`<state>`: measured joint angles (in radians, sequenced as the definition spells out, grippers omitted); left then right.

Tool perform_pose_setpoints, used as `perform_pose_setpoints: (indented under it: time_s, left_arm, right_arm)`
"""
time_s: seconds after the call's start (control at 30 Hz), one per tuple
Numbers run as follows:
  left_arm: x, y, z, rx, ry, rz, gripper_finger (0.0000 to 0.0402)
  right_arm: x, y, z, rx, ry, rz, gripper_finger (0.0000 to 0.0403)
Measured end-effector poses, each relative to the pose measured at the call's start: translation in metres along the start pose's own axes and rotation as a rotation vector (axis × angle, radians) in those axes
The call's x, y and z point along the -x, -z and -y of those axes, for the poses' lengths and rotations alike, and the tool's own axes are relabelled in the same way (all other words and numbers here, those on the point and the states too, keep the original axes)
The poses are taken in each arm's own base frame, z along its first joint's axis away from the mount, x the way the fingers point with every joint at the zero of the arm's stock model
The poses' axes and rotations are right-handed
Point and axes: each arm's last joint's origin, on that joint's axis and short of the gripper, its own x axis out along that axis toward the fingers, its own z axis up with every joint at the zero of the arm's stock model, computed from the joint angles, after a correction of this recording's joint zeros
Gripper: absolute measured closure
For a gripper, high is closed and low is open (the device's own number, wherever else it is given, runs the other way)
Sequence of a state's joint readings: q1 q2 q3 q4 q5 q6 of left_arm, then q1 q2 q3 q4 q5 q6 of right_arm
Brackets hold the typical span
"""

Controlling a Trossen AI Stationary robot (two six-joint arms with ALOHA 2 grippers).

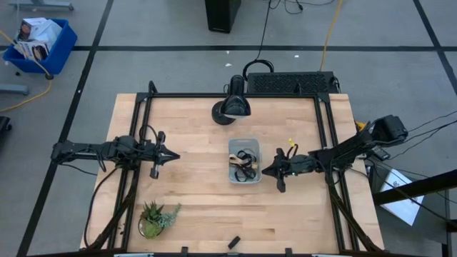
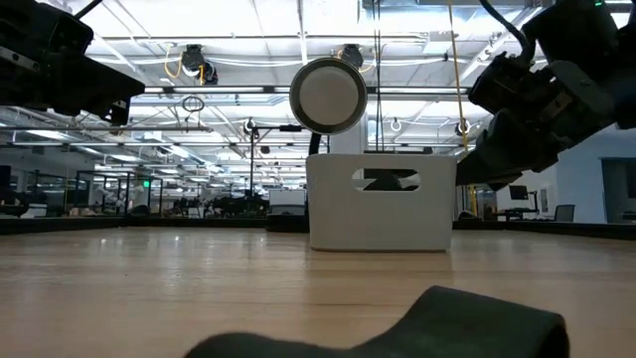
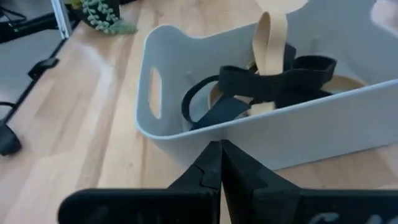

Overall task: Pick and place rubber bands into bin
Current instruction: Adjust the gray bin, then return to home position

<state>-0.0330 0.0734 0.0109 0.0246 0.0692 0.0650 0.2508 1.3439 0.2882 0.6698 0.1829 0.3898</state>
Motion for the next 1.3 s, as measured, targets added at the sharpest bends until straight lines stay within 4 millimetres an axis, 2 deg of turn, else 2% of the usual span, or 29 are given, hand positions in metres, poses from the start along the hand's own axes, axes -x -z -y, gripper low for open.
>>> perform_pose_setpoints:
  time_s: [0.13, 0.33, 0.53, 0.7, 0.8, 0.9, 1.07, 1.3]
  left_arm:
    - [0.0, 0.0, 0.0, 0.008, 0.0, -0.002, 0.0371]
    - [0.0, 0.0, 0.0, -0.005, -0.006, -0.005, 0.0372]
    - [-0.002, 0.004, 0.0, -0.081, -0.013, -0.044, 0.0395]
    - [-0.004, 0.006, 0.0, -0.067, -0.014, -0.07, 0.0398]
    - [-0.004, 0.007, 0.0, -0.075, -0.013, -0.081, 0.0399]
    - [-0.004, 0.007, 0.0, -0.103, -0.012, -0.082, 0.0399]
    - [-0.004, 0.007, 0.0, -0.123, -0.01, -0.082, 0.04]
    - [-0.004, 0.007, 0.0, -0.125, -0.011, -0.081, 0.04]
  right_arm:
    - [0.007, -0.007, -0.002, 0.071, -0.017, 0.032, 0.0403]
    - [0.031, -0.026, 0.005, 0.171, 0.014, 0.093, 0.0403]
    - [0.055, -0.038, 0.007, 0.24, -0.021, 0.21, 0.0403]
    - [0.068, -0.038, 0.01, 0.315, -0.013, 0.213, 0.0403]
    - [0.075, -0.039, 0.013, 0.341, -0.111, 0.283, 0.0403]
    - [0.079, -0.035, 0.019, 0.333, -0.185, 0.311, 0.0403]
    - [0.082, -0.027, 0.031, 0.307, -0.146, 0.328, 0.0403]
    - [0.089, -0.021, 0.042, 0.296, -0.209, 0.424, 0.0403]
